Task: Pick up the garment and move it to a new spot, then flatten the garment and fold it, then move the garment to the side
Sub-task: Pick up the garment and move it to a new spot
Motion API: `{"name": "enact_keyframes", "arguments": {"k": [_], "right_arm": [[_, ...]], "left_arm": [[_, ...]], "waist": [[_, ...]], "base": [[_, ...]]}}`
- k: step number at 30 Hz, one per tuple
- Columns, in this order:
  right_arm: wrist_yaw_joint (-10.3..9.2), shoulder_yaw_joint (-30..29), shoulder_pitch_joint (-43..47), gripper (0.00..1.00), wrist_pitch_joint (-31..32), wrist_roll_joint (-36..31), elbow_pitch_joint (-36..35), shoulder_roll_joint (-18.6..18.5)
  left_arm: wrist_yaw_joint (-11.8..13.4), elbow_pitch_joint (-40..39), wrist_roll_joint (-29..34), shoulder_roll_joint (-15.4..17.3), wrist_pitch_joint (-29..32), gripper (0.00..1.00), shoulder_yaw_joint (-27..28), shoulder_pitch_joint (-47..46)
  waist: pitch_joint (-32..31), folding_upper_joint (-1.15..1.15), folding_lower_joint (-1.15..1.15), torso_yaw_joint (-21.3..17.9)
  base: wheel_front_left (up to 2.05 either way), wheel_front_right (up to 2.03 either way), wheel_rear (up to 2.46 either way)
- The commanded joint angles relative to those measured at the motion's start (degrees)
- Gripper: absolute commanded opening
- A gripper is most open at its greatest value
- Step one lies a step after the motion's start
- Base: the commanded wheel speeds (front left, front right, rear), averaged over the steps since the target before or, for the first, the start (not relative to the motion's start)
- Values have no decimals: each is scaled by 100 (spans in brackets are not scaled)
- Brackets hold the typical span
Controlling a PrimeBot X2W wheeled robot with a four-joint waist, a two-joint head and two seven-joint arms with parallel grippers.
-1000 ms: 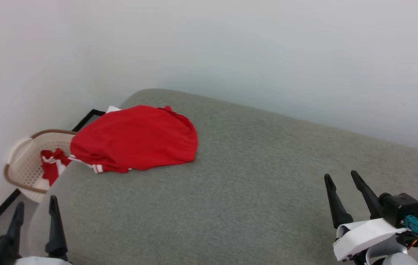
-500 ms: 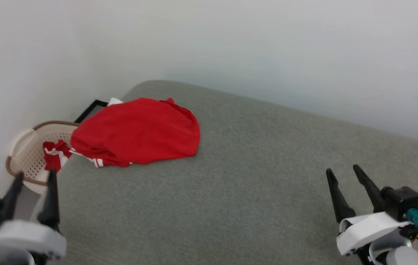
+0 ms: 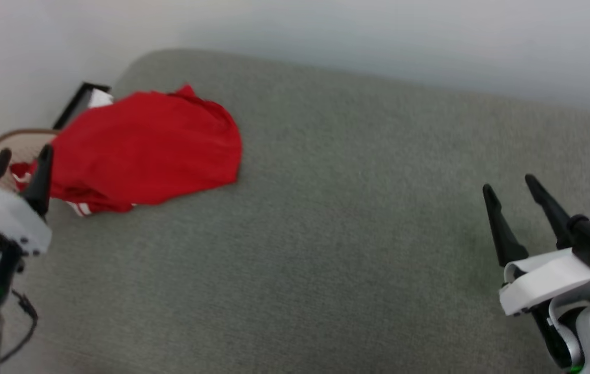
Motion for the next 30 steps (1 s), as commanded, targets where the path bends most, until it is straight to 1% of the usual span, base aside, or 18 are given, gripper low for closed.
{"name": "enact_keyframes", "arguments": {"k": [1,5,9,12,14,18,21,24,26,30], "right_arm": [[-8,21,-103,100,34,-31,-48,-34],[-8,65,-259,100,124,-45,-242,-138],[-8,31,-355,100,193,-70,-443,-221],[-8,-29,-371,100,272,-77,-602,-287],[-8,-69,-382,100,325,-92,-719,-336],[-8,-140,-395,100,406,-88,-913,-382],[-8,-155,-387,100,470,-100,-1020,-391],[-8,-157,-377,100,504,-100,-1099,-391],[-8,-166,-380,100,530,-95,-1130,-392],[-8,-188,-391,100,577,-92,-1166,-380]], "left_arm": [[-25,105,-35,29,66,100,-33,-138],[-90,744,-167,151,442,100,-171,-775],[-115,1366,-314,209,759,100,-265,-1319],[-140,1813,-391,190,1053,100,-382,-1628],[-123,2120,-408,231,1219,100,-423,-1850],[-60,2751,-415,182,1528,100,-518,-2213],[-44,3175,-453,113,1653,100,-550,-2438],[-69,3544,-504,40,1618,100,-575,-2587],[-81,3817,-432,-2,1606,100,-672,-2613],[-117,4247,-450,-158,1536,100,-765,-2737]], "waist": [[628,0,0,-376],[1050,0,0,-547],[1392,0,0,-673],[1624,0,0,-724],[1768,0,0,-753],[2000,0,0,-799],[2116,0,0,-817],[2179,0,0,-844],[2202,0,0,-855],[2209,0,0,-854]], "base": [[0,0,0],[0,0,0],[0,0,0],[0,0,0],[0,0,0],[0,0,0],[0,0,0],[0,0,0],[0,0,0],[0,0,0]]}}
